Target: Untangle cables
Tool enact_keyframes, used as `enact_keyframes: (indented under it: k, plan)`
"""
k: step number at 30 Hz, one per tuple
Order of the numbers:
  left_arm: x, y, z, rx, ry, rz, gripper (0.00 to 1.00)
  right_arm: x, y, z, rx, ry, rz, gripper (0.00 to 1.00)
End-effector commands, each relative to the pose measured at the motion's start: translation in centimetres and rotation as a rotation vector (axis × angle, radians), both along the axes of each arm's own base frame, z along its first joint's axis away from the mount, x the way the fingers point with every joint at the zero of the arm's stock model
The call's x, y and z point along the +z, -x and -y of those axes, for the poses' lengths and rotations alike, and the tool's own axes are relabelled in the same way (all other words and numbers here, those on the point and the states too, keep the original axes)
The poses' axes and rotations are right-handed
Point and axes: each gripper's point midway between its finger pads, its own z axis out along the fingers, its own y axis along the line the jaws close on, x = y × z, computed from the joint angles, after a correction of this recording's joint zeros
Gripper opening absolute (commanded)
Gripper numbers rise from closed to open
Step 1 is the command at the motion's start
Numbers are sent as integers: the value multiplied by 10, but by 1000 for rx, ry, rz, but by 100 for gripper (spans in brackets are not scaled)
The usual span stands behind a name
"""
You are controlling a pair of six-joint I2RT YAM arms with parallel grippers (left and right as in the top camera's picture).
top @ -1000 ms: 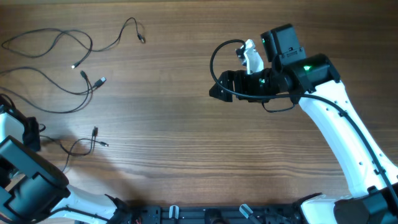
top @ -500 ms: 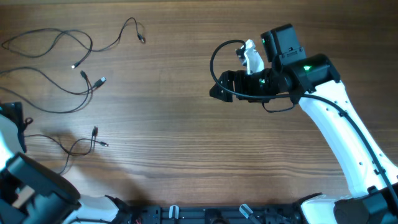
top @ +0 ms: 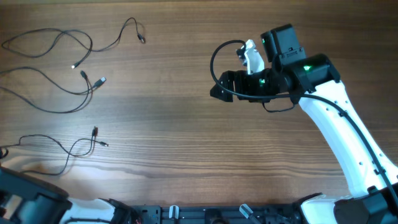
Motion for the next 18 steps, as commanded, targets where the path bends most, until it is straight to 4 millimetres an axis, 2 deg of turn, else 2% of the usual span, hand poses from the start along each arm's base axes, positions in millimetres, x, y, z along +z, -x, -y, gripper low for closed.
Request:
enact_keyframes:
  k: [1, 2, 4, 10, 18]
  plan:
    - [-35, 13, 2, 27, 91, -19, 86, -4, -2, -1, 13, 16, 12, 100]
    - [-40, 14, 2, 30, 102, -24, 76, -4, -2, -1, 13, 16, 11, 100]
    - [-52, 15, 1, 33, 122, -34, 63, -4, -2, -1, 13, 16, 11, 100]
    - [-78, 14, -1, 33, 156, -51, 54, -4, -3, -1, 13, 13, 19, 100]
    - [-104, 13, 2, 31, 201, -59, 54, -2, -6, -2, 12, 9, 30, 100]
